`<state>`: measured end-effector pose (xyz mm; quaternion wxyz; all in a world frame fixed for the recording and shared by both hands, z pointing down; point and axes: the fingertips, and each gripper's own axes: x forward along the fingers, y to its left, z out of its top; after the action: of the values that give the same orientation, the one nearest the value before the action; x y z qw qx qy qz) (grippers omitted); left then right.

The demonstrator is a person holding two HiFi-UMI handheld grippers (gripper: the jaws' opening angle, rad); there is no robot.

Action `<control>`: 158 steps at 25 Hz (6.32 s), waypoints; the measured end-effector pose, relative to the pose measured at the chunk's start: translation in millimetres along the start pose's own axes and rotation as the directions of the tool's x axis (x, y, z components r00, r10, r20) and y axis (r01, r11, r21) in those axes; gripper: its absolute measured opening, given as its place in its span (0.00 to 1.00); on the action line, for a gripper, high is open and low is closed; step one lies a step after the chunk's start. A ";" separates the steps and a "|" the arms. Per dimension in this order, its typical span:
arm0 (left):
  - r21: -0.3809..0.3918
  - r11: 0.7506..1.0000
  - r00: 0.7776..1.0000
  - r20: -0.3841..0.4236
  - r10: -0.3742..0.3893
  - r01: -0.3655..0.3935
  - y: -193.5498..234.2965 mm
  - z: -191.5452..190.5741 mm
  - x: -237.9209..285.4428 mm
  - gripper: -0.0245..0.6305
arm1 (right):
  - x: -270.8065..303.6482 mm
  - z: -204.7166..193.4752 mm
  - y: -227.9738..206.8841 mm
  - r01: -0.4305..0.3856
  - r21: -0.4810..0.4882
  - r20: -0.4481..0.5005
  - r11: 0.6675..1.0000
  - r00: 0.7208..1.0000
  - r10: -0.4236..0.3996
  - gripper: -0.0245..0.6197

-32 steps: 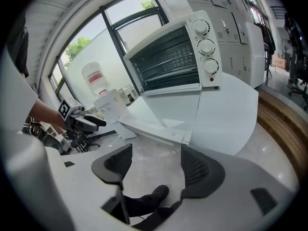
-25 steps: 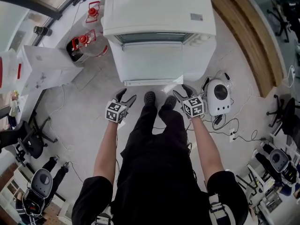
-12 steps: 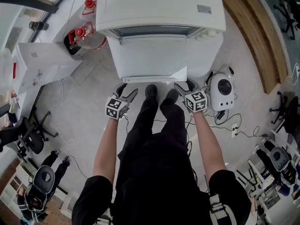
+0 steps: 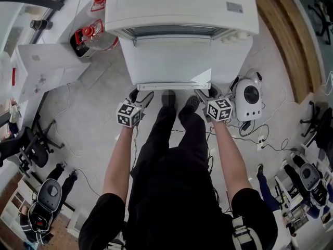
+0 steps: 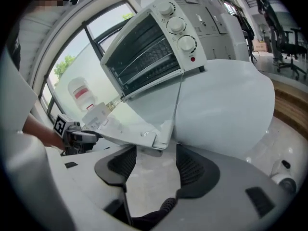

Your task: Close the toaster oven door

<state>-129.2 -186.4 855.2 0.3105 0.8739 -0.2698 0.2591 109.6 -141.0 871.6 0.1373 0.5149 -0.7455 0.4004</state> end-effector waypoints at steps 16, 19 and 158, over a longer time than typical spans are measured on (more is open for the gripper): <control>-0.065 0.996 0.998 0.014 -0.055 0.056 -2.0 4.5 9.5 0.44 | 7.3 6.1 9.0 -0.051 0.041 0.016 0.998 0.999 0.050 0.36; -0.070 0.996 0.998 0.021 -0.059 0.060 -2.2 7.4 4.2 0.44 | 3.9 8.6 13.1 -0.054 0.052 0.019 0.997 0.998 0.053 0.35; -0.350 0.823 0.738 0.665 -0.117 0.446 -26.3 301.0 -119.2 0.26 | -112.6 299.9 92.3 -0.451 0.269 0.513 0.851 0.815 0.270 0.30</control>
<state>-112.5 -337.4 568.1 0.4516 0.8327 -0.2719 -0.1697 139.5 -274.6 567.6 -0.2239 0.4568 -0.7499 0.4228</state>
